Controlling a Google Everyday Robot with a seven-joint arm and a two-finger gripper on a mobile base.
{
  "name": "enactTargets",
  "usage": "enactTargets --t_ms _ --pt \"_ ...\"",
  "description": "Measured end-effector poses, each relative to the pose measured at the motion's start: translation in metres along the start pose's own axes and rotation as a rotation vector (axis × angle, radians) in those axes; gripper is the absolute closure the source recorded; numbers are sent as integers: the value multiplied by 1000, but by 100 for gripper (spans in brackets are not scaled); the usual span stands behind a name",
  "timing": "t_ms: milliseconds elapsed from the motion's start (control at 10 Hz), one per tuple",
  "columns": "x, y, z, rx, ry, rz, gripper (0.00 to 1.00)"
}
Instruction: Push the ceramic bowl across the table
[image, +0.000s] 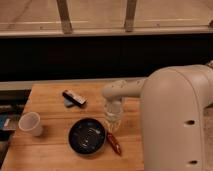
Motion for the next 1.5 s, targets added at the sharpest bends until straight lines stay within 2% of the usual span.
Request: enactTargets --t_ms 100,300,400,900,1500 --pt "-2 10 3 1 10 -23 100" --pt "-6 46 5 -3 22 -97 100" --pt "-7 52 5 -5 23 -116 100" --pt "-22 129 9 -58 41 -311 100" --pt "-34 169 10 -136 41 -436 100"
